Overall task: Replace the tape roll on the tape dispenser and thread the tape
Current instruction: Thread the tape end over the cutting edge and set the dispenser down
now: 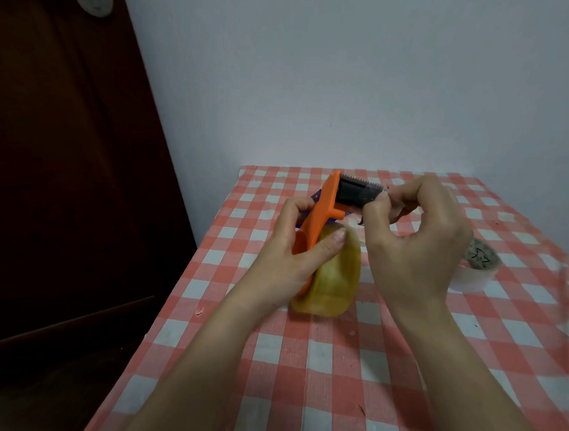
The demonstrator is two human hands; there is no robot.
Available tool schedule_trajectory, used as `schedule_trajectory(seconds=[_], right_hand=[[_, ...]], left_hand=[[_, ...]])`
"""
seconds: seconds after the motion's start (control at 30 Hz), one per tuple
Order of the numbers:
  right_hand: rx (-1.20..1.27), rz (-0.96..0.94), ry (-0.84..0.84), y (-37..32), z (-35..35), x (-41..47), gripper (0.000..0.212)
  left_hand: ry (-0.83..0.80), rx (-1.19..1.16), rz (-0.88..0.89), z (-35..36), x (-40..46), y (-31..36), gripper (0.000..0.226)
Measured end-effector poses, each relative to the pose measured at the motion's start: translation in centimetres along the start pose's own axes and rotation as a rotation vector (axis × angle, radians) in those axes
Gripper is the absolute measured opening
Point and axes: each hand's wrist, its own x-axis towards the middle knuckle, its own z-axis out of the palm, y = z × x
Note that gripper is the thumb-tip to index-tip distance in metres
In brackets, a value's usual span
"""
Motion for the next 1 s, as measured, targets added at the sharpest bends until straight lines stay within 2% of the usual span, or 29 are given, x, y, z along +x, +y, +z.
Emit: schedule_trajectory(seconds=[0.27, 0.43, 0.6, 0.77, 1.0], right_hand=[[-0.011, -0.055, 0.016, 0.1, 0.0, -0.1, 0.015], [-0.019, -0.135, -0.043, 0.4, 0.0, 0.3, 0.015], [0.143, -0.073, -0.211, 1.0, -0.6, 0.9, 0.004], [0.35, 0.072, -0.355, 1.4, -1.4, 1.6, 0.005], [0.453, 0.137, -0.426, 1.5, -1.9, 1.9, 0.009]], left_hand=[[-0.012, 0.033, 0.026, 0.0, 0.1, -0.1, 0.042], [-0.03, -0.005, 0.024, -0.2, -0.2, 0.3, 0.042], [-0.043, -0.009, 0.043, -0.6, -0.3, 0.6, 0.041], [-0.076, 0.003, 0.04, -0.8, -0.2, 0.5, 0.036], [-0.131, 0.037, 0.044, -0.9, -0.1, 0.6, 0.053]])
